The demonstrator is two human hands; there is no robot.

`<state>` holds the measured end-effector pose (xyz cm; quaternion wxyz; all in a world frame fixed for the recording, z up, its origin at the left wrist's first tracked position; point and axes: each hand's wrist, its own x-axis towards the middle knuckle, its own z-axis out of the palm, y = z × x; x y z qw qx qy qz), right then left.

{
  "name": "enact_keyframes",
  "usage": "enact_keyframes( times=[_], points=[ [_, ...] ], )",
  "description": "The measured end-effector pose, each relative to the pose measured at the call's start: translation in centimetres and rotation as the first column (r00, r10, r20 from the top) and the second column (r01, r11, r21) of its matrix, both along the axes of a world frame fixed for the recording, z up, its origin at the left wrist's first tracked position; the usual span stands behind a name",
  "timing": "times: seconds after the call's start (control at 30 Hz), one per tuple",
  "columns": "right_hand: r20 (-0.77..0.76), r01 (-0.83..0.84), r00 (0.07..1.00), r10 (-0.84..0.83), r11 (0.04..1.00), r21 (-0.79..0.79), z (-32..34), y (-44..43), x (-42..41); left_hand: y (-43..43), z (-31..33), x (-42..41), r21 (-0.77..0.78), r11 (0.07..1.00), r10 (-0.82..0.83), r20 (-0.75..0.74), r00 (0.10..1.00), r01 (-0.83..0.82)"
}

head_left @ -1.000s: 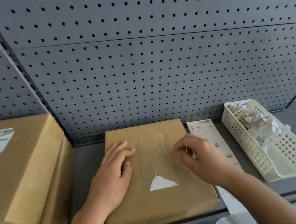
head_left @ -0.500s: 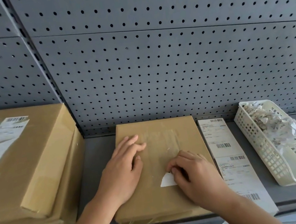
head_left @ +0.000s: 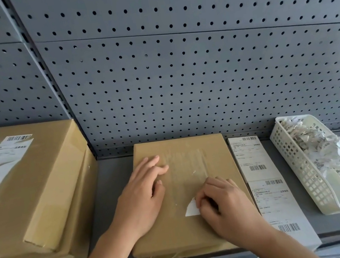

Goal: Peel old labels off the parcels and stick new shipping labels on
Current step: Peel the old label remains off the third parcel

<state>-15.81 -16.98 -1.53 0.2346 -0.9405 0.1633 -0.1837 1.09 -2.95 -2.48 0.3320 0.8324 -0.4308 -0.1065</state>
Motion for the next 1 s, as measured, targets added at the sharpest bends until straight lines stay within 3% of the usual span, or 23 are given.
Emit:
enact_keyframes(
  times=[0.13,0.27,0.4,0.53,0.67,0.8,1.0],
  points=[
    [0.009,0.011,1.0,-0.012,0.997,0.081,0.31,-0.22,-0.19,-0.05,-0.08,0.04,0.0,1.0,-0.004,0.0,1.0,0.004],
    [-0.016,0.009,1.0,-0.009,1.0,0.0,0.18,-0.03,-0.03,-0.1,-0.12,0.05,0.0,1.0,0.001,-0.002,1.0,-0.001],
    [-0.008,0.011,1.0,-0.01,0.998,0.063,0.43,-0.17,-0.18,-0.03,-0.15,0.11,0.005,1.0,-0.005,0.006,1.0,0.005],
    [-0.023,0.01,1.0,-0.01,1.0,-0.001,0.32,-0.02,-0.05,-0.01,-0.17,0.06,0.008,1.0,-0.003,0.006,1.0,0.003],
    [-0.008,0.008,1.0,-0.008,0.998,0.064,0.47,-0.18,-0.2,-0.05,-0.22,0.16,-0.002,1.0,-0.01,0.012,1.0,0.01],
    [-0.03,0.006,1.0,-0.007,1.0,-0.014,0.48,0.04,-0.06,-0.06,-0.19,0.09,-0.001,1.0,-0.003,0.003,1.0,0.003],
    [-0.025,0.015,1.0,-0.015,1.0,0.009,0.43,-0.09,-0.02,-0.05,-0.25,0.12,0.004,1.0,-0.007,0.002,1.0,0.007]
  ],
)
